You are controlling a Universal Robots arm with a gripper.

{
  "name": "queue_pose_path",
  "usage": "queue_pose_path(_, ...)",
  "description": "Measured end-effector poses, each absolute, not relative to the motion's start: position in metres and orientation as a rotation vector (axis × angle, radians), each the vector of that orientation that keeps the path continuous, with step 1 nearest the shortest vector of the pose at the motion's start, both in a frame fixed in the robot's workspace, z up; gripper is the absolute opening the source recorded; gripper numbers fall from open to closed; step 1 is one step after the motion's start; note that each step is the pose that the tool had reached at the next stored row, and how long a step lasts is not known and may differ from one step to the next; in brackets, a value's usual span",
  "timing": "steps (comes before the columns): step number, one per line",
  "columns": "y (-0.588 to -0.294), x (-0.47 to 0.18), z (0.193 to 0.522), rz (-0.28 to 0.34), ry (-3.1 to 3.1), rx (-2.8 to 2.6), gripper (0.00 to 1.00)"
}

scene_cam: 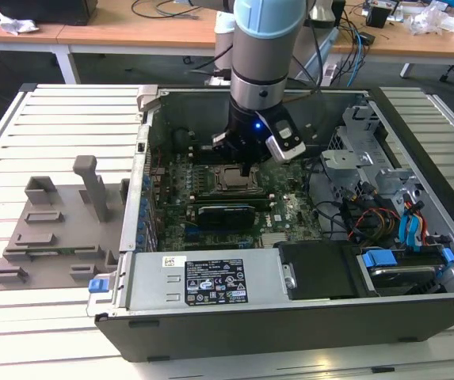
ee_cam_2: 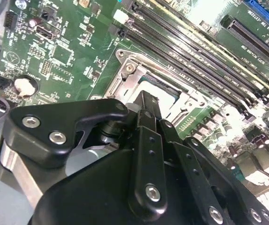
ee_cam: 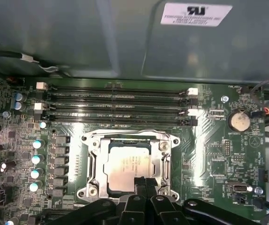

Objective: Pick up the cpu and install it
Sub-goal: 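Install the second cpu locking lever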

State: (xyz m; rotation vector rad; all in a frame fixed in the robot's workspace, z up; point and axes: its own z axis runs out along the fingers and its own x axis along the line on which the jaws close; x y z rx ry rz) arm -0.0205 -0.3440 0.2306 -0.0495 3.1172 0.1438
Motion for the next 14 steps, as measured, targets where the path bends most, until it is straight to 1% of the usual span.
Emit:
queue_pose_path(4,-0.34,-0.02,0.238,0.121,3.118,-0.049,0.11)
queue_pose_path(7,-0.336,-0.02,0.247,0.063,3.121,-0.05,0.11)
queue_pose_path(14,-0.336,-0.02,0.249,0.059,3.121,-0.05,0.11)
